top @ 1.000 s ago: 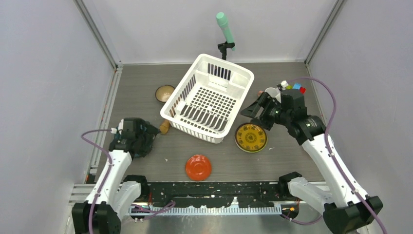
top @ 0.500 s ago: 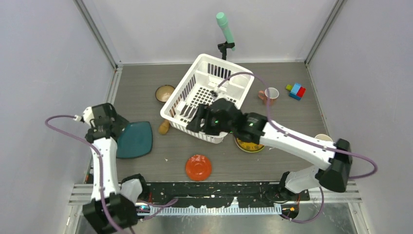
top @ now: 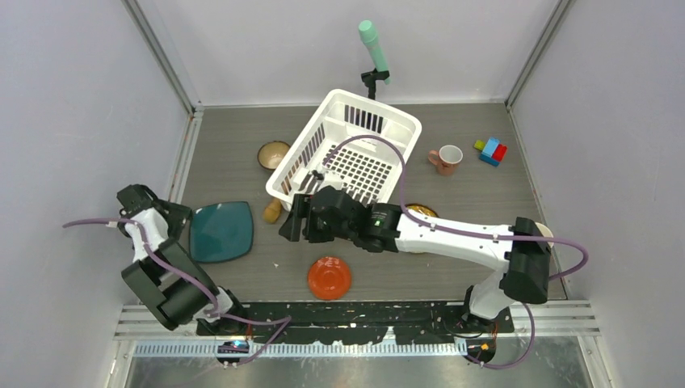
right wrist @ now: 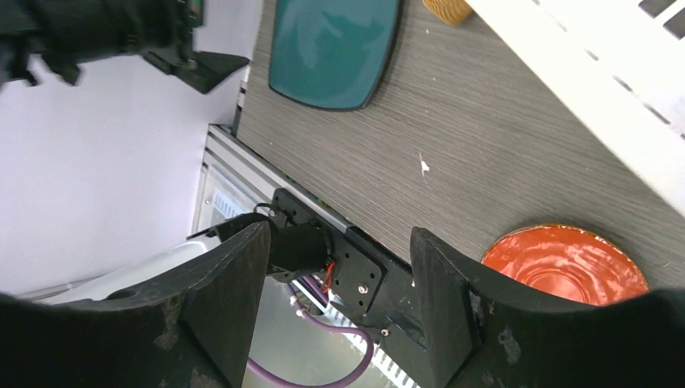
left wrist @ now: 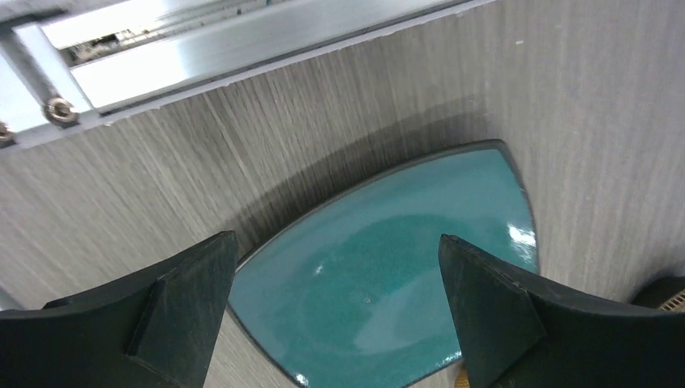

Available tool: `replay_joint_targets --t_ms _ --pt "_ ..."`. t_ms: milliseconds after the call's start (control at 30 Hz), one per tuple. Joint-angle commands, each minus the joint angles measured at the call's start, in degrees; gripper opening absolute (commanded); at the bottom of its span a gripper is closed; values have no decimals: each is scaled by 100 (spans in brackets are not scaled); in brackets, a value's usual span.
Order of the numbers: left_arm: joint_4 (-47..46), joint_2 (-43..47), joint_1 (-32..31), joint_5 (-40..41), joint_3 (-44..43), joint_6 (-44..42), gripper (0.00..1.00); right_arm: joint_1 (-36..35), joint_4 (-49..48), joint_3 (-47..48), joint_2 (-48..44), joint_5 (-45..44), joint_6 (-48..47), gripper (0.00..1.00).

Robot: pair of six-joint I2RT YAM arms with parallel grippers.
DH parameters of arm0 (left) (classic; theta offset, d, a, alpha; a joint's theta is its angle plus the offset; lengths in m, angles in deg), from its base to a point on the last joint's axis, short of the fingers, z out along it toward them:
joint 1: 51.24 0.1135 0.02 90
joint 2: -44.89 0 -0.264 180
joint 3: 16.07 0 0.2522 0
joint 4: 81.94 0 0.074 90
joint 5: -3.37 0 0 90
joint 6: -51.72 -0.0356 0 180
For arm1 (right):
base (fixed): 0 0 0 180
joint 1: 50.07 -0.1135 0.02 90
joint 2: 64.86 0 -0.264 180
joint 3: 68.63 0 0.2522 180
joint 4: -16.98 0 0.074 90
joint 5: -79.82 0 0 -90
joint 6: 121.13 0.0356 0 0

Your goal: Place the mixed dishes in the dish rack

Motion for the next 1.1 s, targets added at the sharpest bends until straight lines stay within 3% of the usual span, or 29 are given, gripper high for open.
replay_joint_targets --t_ms 0,200,467,567,800,967,1067 --pt "-32 -603 88 -399 -155 325 99 18 -349 -123 -646 -370 -233 71" --pt "241 -1264 142 -88 -407 498 97 22 -402 -527 -1270 -544 -116 71" --pt "-149 -1547 -68 -1083 -218 522 84 28 -215 -809 -1967 -932 -253 72" --pt "18 -1613 -274 -1200 -314 397 84 35 -228 -1056 -2302 -1257 -265 72" --pt "152 -861 -763 -1333 217 475 82 171 -165 -1392 -2872 -1471 -170 73" --pt "60 -392 -821 -1676 646 459 71 202 -166 -1424 -2873 -1297 -76 73" --pt "-256 -302 -788 -2385 853 395 69 203 -194 -1425 -2853 -1126 -14 73"
